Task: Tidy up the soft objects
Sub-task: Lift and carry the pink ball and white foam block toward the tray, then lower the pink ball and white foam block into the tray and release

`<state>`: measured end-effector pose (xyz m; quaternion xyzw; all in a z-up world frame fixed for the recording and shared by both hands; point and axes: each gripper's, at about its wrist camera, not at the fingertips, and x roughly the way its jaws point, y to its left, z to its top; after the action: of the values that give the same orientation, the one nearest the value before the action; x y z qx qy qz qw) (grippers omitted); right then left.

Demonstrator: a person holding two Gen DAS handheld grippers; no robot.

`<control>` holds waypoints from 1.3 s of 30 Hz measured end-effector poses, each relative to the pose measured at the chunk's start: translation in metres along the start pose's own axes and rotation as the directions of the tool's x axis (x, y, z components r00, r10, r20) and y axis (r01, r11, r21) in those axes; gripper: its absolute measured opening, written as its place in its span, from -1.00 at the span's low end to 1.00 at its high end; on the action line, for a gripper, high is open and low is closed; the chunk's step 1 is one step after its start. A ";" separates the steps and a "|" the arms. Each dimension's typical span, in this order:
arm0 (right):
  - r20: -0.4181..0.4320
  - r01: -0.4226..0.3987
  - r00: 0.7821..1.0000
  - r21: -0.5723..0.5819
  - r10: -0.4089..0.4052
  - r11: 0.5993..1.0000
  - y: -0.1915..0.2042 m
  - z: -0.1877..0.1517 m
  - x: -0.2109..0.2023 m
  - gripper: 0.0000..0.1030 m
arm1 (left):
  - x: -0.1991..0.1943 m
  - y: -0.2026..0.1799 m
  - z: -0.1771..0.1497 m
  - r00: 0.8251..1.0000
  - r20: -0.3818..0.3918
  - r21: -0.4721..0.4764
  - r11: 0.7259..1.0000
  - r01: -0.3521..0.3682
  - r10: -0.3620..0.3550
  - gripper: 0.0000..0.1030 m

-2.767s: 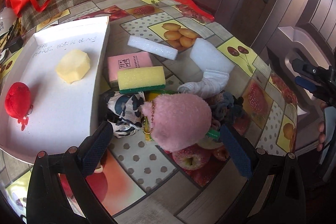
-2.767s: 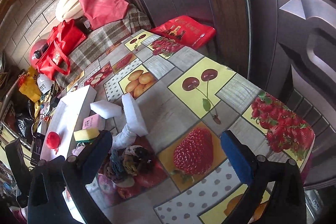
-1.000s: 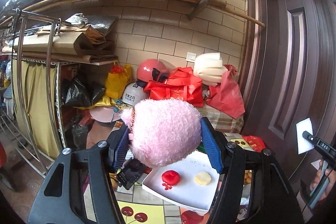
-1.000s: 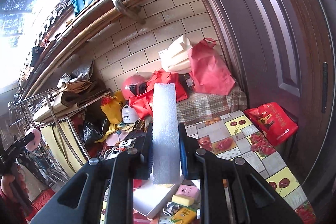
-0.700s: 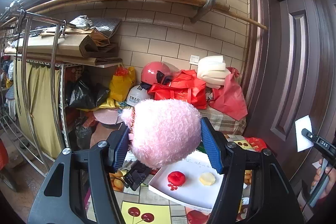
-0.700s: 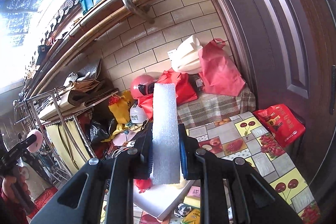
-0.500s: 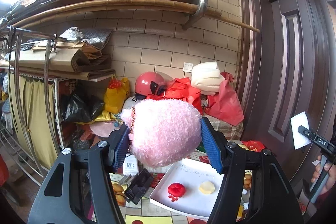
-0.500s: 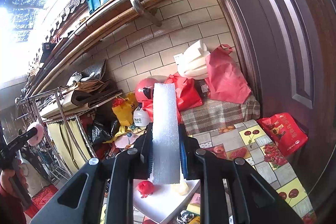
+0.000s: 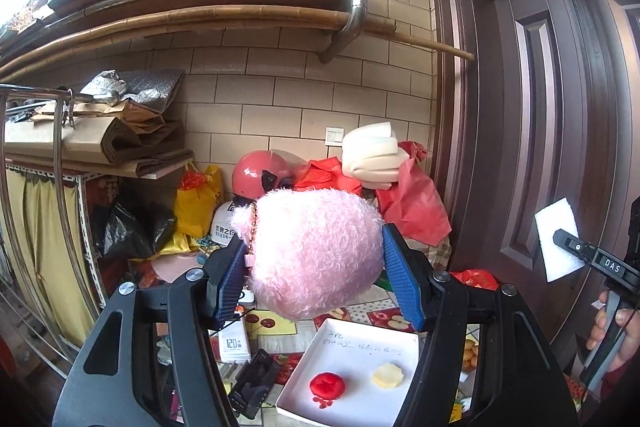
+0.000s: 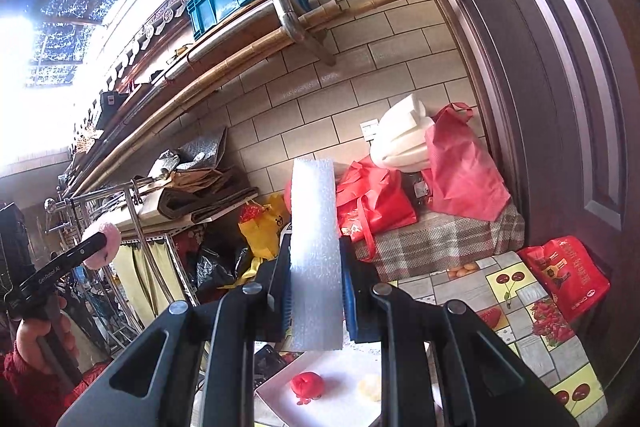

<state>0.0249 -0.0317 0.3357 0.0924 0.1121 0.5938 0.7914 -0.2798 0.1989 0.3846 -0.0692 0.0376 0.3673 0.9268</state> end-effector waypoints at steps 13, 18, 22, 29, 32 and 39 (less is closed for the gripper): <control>-0.097 -0.002 0.995 0.026 0.005 1.000 -0.004 -0.018 0.046 -0.63 | 0.051 0.006 -0.018 0.997 -0.074 -0.033 0.999 0.029 -0.031 0.24; -0.150 -0.007 0.989 0.042 0.013 0.999 -0.007 -0.031 0.066 -0.63 | 0.073 0.005 -0.027 0.993 -0.110 -0.044 0.998 0.039 -0.043 0.24; -0.182 -0.011 0.983 0.055 0.021 0.998 -0.009 -0.038 0.080 -0.63 | 0.090 0.005 -0.034 0.989 -0.136 -0.049 0.998 0.043 -0.050 0.24; -0.242 -0.014 0.970 0.075 0.032 0.997 -0.014 -0.054 0.103 -0.63 | 0.122 0.001 -0.050 0.980 -0.188 -0.052 0.997 0.055 -0.064 0.24; -0.283 -0.018 0.958 0.086 0.041 0.996 -0.014 -0.066 0.115 -0.63 | 0.138 0.001 -0.058 0.974 -0.215 -0.054 0.996 0.064 -0.074 0.24; -0.448 0.006 0.893 0.126 0.051 0.992 -0.023 -0.126 0.161 -0.63 | 0.211 -0.007 -0.118 0.922 -0.368 -0.080 0.992 0.098 -0.121 0.24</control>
<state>0.0529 0.1184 0.1977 0.0030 0.3277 0.6001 0.7297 -0.1234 0.3180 0.2429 -0.1674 0.1974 0.2962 0.9194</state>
